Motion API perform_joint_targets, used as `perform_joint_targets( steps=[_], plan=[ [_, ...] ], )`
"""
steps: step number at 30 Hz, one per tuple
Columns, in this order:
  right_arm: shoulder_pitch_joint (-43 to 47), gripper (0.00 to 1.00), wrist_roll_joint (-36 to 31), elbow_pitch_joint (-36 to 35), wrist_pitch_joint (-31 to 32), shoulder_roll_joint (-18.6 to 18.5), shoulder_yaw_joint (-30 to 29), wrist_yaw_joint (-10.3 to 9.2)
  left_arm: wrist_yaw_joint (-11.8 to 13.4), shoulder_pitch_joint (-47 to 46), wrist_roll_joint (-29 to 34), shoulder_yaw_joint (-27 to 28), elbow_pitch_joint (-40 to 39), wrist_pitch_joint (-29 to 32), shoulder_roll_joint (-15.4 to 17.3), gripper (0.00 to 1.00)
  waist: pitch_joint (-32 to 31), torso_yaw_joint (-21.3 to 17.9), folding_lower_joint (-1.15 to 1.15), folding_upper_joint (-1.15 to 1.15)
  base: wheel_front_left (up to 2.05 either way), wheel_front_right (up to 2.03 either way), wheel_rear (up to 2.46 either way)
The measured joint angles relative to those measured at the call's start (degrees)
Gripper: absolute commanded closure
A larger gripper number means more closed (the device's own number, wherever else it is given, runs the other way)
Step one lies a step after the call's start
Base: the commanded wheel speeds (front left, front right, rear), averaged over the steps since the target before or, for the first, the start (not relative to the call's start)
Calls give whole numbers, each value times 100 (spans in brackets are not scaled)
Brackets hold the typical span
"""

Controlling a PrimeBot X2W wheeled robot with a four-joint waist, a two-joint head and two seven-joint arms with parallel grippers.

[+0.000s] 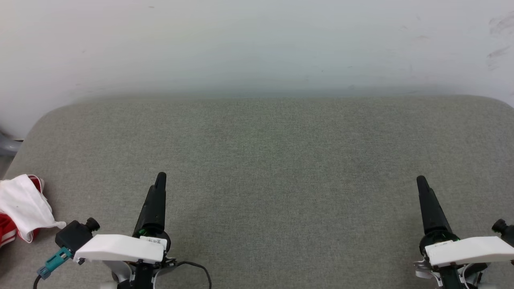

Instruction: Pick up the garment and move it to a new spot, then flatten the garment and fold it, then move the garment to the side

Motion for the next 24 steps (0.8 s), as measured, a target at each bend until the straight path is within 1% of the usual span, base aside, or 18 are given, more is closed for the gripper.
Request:
perform_joint_targets(
  steps=[11,24],
  plan=[
    [48,0,-1458,-220,-129,12,7,0,0,42,1393,-63,-87,-198,1,0,-5,-1,0,0,0,0,0],
    [140,0,-2732,-463,-122,16,36,1,0,60,2727,-193,-149,-412,49,0,-1,4,0,0,0,0,0]
  ],
)
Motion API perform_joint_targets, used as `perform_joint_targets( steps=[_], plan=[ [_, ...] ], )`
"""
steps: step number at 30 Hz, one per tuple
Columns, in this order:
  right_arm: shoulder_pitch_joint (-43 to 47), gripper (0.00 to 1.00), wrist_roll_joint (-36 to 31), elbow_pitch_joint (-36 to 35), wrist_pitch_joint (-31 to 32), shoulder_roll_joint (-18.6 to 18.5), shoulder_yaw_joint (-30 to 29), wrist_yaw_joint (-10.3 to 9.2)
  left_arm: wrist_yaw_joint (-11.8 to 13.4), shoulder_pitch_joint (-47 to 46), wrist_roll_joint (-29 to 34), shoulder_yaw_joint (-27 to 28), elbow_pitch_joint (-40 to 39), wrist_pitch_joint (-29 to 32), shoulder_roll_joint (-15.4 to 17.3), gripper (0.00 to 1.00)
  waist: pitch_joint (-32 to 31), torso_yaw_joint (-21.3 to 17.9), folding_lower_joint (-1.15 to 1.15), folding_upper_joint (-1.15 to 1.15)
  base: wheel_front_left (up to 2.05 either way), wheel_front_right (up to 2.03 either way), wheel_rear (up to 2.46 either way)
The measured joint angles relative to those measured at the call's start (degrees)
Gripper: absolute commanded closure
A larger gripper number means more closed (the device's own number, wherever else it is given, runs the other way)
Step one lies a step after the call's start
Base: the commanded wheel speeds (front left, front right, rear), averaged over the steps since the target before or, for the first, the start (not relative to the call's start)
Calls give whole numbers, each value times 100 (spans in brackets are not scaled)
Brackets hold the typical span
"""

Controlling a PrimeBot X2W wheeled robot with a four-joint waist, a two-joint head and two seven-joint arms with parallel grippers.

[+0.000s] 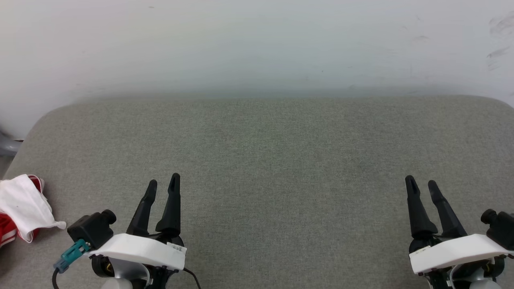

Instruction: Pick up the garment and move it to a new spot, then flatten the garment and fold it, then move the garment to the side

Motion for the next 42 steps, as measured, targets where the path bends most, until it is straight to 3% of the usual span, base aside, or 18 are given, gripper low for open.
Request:
perform_joint_targets(
  steps=[29,42],
  plan=[
    [143,0,-1926,-428,132,1,-98,0,44,71,2167,-68,145,-401,22,0,-2,13,0,0,0,0,0],
    [246,0,-2420,-517,256,1,-160,0,110,72,2702,-59,300,-549,12,0,1,22,0,0,0,0,0]
  ],
)
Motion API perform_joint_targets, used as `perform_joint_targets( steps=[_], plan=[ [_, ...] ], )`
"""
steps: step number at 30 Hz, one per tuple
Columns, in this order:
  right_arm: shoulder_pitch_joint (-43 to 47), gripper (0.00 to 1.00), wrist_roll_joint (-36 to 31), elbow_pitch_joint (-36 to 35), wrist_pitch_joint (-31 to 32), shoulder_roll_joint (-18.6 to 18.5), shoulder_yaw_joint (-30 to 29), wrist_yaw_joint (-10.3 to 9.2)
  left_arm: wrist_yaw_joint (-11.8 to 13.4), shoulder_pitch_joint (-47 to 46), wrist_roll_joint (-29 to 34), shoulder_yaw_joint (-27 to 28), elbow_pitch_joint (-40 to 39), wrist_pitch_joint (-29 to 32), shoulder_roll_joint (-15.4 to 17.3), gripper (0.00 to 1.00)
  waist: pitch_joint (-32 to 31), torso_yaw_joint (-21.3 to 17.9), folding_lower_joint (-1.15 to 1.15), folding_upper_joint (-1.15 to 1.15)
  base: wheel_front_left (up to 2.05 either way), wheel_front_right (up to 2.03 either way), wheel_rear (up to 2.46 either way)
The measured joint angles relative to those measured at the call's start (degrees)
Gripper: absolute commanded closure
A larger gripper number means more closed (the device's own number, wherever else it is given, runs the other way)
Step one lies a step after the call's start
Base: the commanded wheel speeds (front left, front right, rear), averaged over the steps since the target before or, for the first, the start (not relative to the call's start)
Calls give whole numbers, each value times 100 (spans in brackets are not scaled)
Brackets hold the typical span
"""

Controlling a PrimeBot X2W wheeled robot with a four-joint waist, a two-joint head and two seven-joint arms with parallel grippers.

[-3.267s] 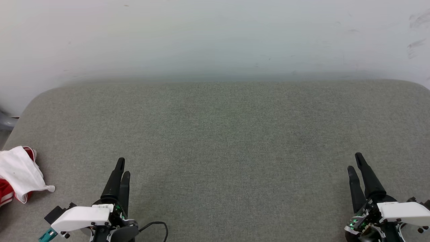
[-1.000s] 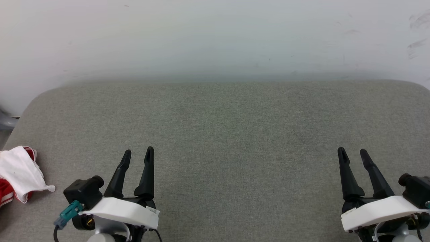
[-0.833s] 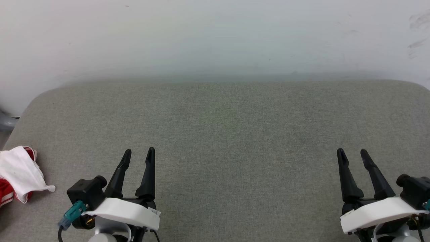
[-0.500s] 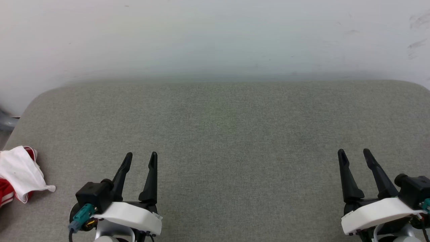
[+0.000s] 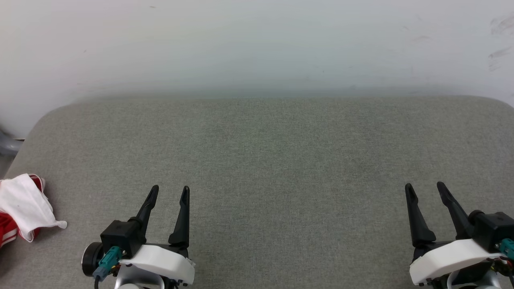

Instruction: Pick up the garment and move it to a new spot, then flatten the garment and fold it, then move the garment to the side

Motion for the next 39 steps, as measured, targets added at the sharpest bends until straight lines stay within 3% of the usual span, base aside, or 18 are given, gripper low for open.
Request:
perform_joint_targets(
  steps=[26,39],
  plan=[
    [61,0,-341,-12,-107,0,-116,0,-19,-35,549,43,298,-205,-33,0,-31,80,0,0,0,0,0],
    [98,0,-307,-151,-102,0,-21,0,18,-107,557,182,401,-213,-41,0,-63,556,0,0,0,0,0]
  ],
)
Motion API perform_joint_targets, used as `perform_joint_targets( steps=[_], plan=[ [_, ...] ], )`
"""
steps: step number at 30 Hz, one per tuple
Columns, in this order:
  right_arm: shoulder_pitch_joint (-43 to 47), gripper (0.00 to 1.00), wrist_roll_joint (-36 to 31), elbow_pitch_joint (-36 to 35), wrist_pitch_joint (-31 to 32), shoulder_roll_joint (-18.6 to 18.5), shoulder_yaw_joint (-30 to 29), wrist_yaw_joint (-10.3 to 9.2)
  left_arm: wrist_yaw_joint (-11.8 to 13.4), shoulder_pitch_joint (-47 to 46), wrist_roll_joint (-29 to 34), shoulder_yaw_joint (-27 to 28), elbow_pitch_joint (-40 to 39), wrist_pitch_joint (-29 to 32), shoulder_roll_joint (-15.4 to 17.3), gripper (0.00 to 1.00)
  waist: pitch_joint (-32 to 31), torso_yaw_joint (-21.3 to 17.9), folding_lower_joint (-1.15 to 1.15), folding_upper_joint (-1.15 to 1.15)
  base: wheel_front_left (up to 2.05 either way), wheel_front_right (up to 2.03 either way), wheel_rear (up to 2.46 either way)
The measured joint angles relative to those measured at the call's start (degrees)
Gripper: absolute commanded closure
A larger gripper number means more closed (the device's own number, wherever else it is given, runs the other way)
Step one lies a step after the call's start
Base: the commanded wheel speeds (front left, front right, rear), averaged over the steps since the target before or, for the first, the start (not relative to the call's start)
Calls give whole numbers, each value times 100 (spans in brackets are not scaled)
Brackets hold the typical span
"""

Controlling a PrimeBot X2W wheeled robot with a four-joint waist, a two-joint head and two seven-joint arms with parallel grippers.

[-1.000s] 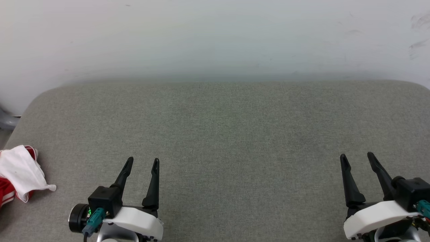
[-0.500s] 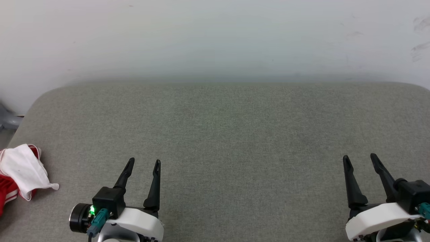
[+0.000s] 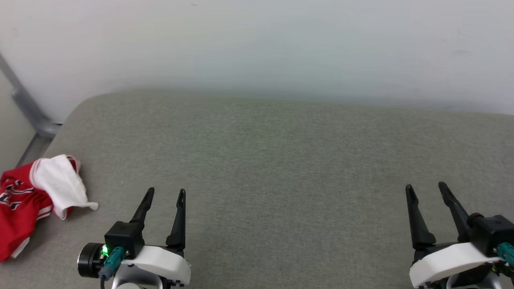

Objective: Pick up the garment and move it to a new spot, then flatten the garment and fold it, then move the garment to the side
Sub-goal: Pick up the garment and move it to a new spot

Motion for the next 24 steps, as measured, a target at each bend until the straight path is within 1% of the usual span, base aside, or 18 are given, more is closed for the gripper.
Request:
perform_joint_targets(
  steps=[7,24],
  plan=[
    [5,0,-133,-105,94,0,169,0,115,-16,13,142,1,0,-2,0,3,490,0,0,0,0,0],
    [-7,0,-136,-125,97,3,586,1,143,-44,40,468,-87,0,45,0,36,1761,0,0,0,0,0]
  ],
)
